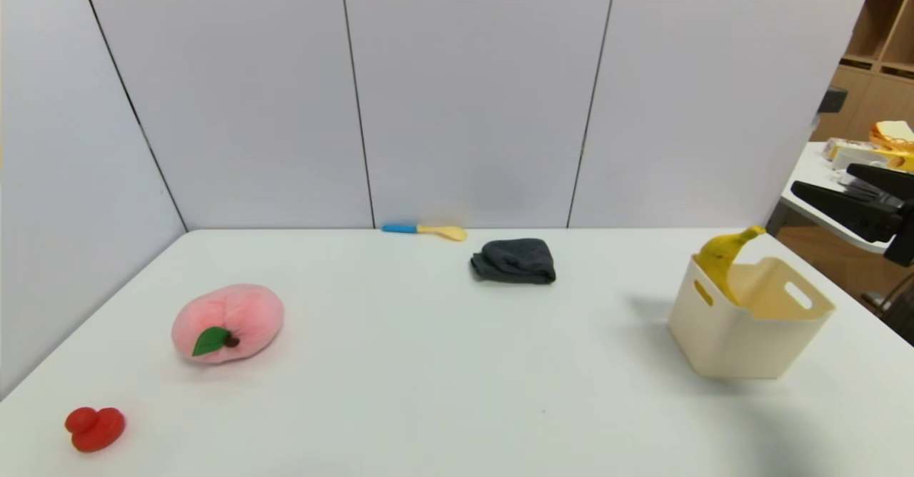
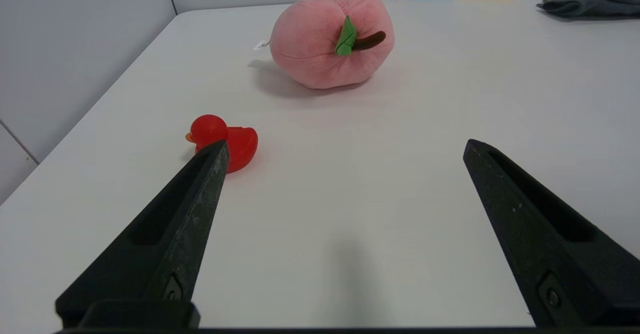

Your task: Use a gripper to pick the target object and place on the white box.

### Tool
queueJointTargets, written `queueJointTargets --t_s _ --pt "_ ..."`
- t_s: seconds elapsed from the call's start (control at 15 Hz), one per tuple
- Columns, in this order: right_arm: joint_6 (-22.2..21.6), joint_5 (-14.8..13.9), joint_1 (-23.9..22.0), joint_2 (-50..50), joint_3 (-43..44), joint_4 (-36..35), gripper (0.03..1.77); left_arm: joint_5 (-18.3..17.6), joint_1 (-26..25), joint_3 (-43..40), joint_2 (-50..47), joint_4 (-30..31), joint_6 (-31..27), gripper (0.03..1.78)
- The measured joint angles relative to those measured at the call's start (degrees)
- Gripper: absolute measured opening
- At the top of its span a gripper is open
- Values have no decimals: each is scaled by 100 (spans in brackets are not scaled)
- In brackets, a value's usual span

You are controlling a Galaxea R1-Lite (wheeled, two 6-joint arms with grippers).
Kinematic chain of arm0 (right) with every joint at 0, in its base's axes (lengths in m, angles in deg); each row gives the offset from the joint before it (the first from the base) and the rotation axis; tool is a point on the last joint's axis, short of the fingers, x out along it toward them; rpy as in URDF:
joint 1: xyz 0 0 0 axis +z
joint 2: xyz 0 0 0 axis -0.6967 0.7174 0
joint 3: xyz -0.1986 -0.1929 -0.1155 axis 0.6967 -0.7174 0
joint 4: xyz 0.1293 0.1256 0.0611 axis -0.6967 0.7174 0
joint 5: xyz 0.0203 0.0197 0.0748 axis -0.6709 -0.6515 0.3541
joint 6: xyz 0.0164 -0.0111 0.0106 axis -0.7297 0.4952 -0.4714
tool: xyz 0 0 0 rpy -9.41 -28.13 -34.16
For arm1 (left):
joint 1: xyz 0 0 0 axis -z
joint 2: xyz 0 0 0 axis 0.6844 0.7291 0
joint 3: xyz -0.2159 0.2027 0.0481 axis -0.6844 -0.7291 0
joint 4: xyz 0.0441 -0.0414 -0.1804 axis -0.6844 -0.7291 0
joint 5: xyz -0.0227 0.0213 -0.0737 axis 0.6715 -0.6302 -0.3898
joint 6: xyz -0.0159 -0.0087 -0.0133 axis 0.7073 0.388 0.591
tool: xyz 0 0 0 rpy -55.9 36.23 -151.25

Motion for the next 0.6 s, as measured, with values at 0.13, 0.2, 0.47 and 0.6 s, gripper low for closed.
queueJointTargets --t_s 0.13,0.2,0.47,0.6 --pt "-105 -379 4 -499 -212 157 167 -2 0 0 0 0 0 169" --pt "-116 -462 12 -745 -345 267 168 -2 0 0 0 0 -1 169" --pt "-140 -601 141 -1893 -965 736 169 0 0 0 0 0 0 169" --pt "-127 -652 325 -2531 -1237 1117 169 0 0 0 0 0 0 169"
